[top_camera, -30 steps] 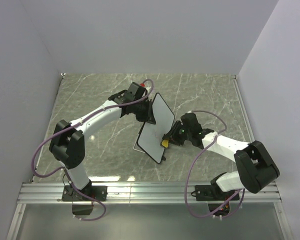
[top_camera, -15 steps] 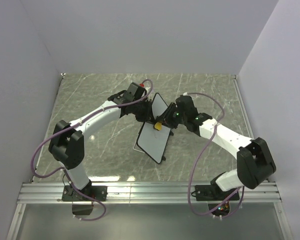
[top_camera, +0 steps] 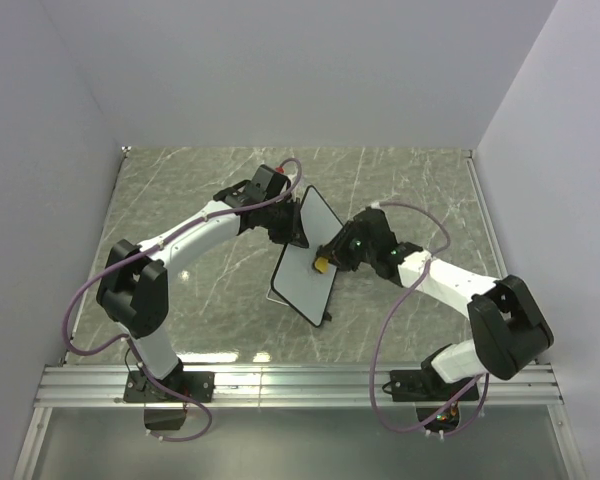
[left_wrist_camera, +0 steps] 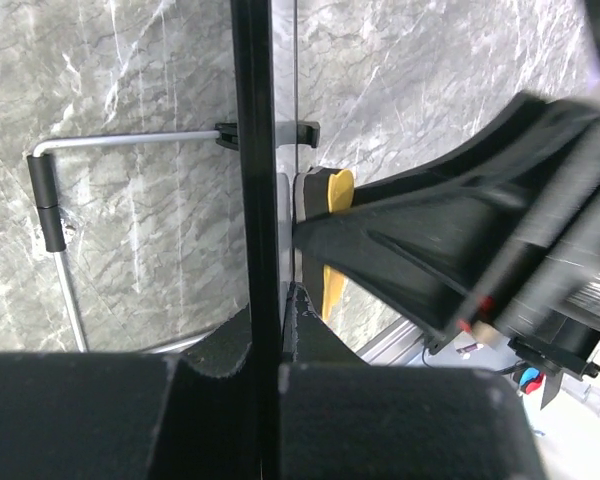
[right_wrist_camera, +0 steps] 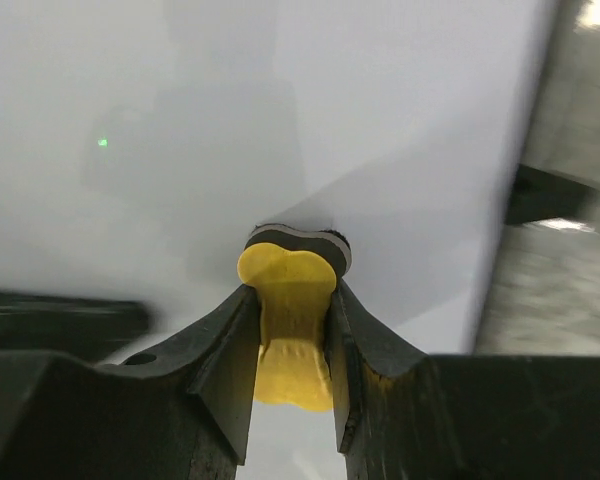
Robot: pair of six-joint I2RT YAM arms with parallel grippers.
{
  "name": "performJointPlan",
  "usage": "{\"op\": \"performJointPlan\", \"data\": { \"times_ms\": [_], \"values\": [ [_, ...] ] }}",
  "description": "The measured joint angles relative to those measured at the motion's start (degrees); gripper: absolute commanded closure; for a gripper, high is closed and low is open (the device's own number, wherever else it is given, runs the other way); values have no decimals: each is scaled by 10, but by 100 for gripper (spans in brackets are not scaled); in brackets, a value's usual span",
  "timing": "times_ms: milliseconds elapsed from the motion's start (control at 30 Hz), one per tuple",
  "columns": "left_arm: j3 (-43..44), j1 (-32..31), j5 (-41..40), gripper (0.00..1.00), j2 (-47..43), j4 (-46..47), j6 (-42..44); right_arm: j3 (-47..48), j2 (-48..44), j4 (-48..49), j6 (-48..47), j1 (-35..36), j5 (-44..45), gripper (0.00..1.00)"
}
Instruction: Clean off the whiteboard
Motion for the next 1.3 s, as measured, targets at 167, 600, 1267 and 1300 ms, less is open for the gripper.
{"op": "performJointPlan", "data": {
  "times_ms": [167,600,1267,1300],
  "values": [
    [2,1,-1,100,0,-2,7,-89,-3,23,-1,-1,21,100],
    [7,0,1,100,4,-4,12,-62,-26,-68,4,30,19,100],
    [8,8,6,100,9,-9,7,82,-12,-99,10,83,-1,100],
    [8,9,7,100,9,-10,6,73,-9,-88,11,81,-4,100]
  ]
}}
